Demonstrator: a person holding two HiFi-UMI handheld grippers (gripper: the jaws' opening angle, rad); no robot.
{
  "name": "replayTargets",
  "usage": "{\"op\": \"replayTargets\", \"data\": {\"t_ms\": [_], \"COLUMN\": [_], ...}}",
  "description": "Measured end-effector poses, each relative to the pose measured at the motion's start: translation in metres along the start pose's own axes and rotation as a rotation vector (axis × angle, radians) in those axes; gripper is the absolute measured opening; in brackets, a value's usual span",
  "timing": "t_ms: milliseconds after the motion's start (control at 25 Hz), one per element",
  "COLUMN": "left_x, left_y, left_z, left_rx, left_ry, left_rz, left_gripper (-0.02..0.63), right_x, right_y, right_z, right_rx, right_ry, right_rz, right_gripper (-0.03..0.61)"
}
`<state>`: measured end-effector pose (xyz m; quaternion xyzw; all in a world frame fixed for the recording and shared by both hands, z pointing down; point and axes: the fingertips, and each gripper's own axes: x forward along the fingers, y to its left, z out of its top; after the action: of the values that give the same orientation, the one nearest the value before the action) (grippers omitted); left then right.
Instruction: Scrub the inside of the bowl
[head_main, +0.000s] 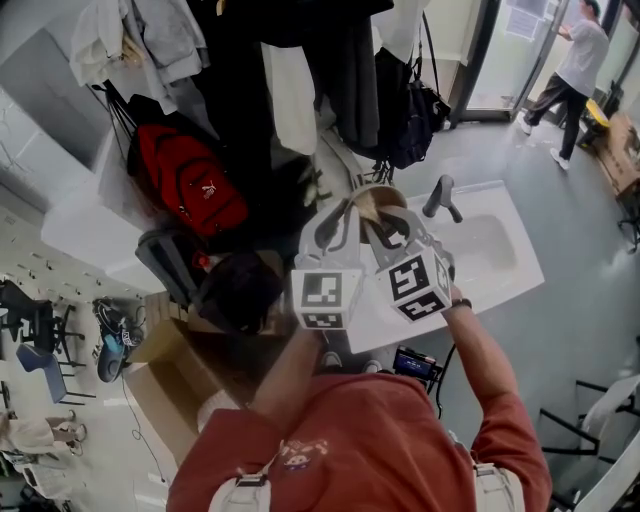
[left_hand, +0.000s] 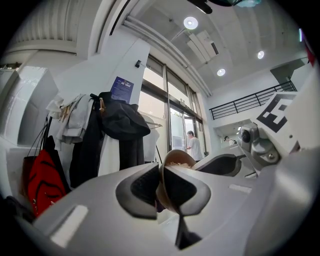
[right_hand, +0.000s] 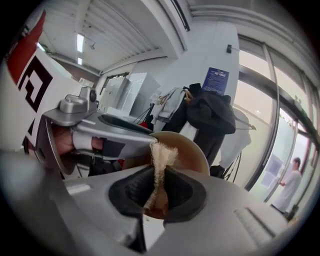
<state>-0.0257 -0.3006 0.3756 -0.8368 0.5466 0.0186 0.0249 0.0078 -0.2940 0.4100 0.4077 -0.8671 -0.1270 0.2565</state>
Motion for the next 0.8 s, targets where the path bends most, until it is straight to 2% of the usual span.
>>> {"op": "replayTargets", "data": {"t_ms": [280, 520, 800], "left_x": [-0.002, -0.004, -0.001], "left_y": [-0.002, -0.005, -0.007], "left_z": [0.002, -0.001, 0.0], "left_rx": [0.003, 0.006, 0.006], "left_ry": [0.004, 0.027, 0.028], "left_rz": [-0.003, -0.014, -0.024], "left_gripper": [0.033, 0.034, 0.037], "right_x": [-0.001, -0.003, -0.001], "right_y": [0.005, 0.011, 0.019], "right_z": [-0.002, -0.007, -0.018], "right_rx": [-0.277, -0.559, -1.005], "right_ry": [0.041, 0.086, 0.153], "right_rz": [0.033, 0.055, 0.046], "right_gripper": [0.048, 0.048, 0.048]}}
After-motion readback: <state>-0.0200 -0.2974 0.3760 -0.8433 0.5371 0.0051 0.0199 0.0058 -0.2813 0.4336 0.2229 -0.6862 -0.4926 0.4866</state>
